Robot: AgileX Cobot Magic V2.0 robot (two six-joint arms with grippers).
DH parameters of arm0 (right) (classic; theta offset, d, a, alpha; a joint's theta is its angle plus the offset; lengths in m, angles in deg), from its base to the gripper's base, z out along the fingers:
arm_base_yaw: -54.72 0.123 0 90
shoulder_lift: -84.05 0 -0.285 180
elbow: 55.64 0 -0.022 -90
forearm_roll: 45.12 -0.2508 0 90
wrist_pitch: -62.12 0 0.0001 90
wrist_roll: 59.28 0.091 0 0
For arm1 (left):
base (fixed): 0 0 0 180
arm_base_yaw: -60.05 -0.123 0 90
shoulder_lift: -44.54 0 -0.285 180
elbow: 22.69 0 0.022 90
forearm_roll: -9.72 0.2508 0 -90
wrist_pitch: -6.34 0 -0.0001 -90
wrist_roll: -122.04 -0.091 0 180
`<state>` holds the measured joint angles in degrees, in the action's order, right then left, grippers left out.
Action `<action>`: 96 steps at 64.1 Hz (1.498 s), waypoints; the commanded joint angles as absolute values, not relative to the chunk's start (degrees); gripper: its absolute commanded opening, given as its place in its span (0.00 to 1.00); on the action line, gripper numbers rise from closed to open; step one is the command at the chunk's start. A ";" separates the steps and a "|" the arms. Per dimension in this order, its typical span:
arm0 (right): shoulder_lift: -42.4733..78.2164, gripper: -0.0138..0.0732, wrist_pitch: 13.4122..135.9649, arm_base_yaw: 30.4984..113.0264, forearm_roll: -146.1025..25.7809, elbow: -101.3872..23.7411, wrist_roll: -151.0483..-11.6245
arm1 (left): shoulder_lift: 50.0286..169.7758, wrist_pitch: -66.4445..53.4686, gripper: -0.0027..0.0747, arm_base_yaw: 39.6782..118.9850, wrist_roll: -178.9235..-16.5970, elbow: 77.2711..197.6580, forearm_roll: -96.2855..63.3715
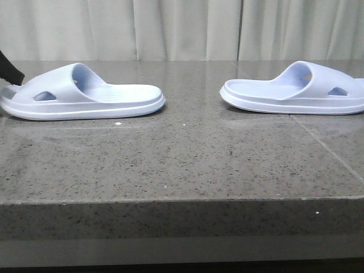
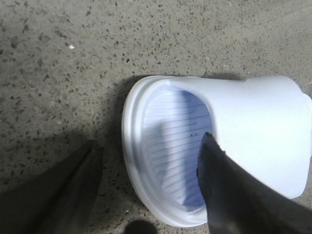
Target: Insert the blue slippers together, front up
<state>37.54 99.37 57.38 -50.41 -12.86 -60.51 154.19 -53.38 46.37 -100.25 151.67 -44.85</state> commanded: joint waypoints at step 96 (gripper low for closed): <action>37.32 0.67 96.84 56.98 -50.67 -14.76 -60.87 | 155.93 -65.11 0.01 47.55 -99.79 155.87 -51.92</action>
<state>37.54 100.90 57.38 -50.41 -12.86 -60.62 158.36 -61.05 47.60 -99.32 154.02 -47.92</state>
